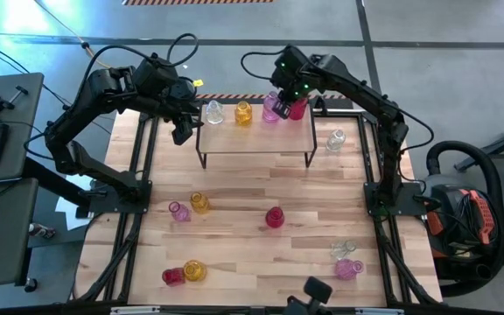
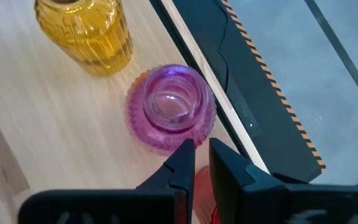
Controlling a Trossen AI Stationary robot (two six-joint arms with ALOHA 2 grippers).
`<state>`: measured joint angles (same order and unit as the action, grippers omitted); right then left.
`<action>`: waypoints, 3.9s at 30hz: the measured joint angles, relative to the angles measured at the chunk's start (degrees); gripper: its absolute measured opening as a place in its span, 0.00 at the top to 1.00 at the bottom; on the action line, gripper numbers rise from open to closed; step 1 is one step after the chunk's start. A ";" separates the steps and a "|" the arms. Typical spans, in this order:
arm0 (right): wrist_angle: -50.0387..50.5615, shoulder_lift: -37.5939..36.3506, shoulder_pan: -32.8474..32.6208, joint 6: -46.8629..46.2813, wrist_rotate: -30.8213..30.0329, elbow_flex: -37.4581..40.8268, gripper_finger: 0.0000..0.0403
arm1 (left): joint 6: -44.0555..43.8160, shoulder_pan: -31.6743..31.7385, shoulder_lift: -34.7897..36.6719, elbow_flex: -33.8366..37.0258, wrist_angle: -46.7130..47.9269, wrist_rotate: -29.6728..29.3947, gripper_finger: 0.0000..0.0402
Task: Sort vases onto shelf
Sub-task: Put the top yellow vase aligned with the other yellow vase on the shelf
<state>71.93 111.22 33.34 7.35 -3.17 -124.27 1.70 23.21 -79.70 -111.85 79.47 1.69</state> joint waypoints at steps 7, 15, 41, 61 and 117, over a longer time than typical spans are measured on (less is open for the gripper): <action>5.42 -0.22 -0.15 0.09 0.07 -7.67 0.93 | 0.01 0.00 0.00 0.00 0.00 0.00 0.51; 0.89 -8.00 1.16 1.50 12.15 -4.11 0.93 | -0.01 0.00 0.00 0.01 0.01 0.00 0.51; -53.66 -67.49 -0.99 -9.10 26.72 76.69 0.93 | -0.01 -0.01 0.00 0.01 0.01 0.00 0.51; -78.64 -91.31 -14.01 -19.37 9.71 110.67 0.93 | -0.01 -0.01 0.00 -0.01 0.01 0.00 0.51; -76.00 -104.10 -24.13 -34.33 5.11 123.64 0.93 | 5.83 0.00 -0.22 -0.03 -12.25 -0.01 0.51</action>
<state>-4.07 7.11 9.21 -26.97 1.93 -0.62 7.53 23.21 -79.92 -111.87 67.22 1.68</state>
